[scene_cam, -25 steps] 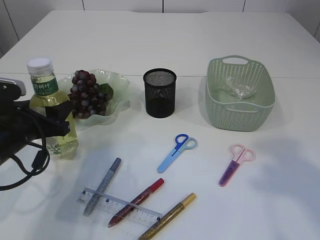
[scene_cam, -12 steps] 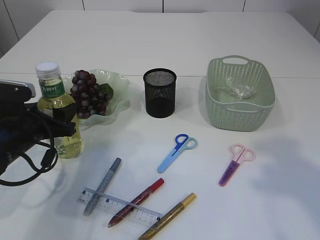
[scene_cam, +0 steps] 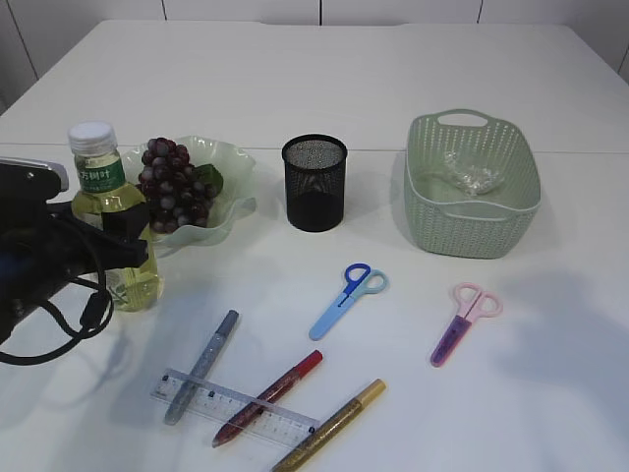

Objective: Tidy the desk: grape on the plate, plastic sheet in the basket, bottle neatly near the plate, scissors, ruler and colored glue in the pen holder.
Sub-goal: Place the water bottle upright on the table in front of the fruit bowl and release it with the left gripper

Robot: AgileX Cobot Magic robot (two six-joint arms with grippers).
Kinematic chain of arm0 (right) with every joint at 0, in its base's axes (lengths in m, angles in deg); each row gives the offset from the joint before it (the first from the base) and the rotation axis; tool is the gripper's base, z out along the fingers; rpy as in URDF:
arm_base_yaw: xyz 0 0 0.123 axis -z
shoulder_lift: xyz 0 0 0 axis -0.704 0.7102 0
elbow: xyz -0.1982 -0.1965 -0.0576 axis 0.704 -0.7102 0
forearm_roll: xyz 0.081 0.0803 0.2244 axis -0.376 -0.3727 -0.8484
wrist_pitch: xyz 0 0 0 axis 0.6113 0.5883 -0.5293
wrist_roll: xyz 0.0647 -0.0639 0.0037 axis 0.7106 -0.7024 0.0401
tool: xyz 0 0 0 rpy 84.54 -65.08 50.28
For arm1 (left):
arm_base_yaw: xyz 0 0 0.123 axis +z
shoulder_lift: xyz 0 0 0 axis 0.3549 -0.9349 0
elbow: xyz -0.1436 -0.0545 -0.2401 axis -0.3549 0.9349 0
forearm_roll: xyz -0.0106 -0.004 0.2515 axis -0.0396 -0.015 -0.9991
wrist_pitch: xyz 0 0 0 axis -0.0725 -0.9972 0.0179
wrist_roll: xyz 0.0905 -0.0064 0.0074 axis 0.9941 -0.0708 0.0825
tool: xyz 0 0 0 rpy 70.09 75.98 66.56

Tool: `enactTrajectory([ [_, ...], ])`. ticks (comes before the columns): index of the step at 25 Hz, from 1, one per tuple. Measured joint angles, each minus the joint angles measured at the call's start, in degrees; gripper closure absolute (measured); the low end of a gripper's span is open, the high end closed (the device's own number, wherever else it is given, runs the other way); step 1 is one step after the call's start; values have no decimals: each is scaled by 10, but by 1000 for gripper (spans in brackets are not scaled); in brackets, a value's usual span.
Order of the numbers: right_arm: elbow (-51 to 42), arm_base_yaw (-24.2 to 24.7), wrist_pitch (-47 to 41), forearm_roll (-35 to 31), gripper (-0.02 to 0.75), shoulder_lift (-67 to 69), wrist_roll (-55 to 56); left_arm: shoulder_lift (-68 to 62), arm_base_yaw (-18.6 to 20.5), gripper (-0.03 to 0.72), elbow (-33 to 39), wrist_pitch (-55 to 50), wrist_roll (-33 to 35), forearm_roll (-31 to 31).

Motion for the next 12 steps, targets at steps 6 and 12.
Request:
enactTrajectory([
  [6, 0, 0, 0, 1, 307, 0, 0, 0, 0, 232, 0, 0, 0, 3],
  [12, 0, 0, 0, 1, 307, 0, -1, 0, 0, 175, 0, 0, 0, -11],
])
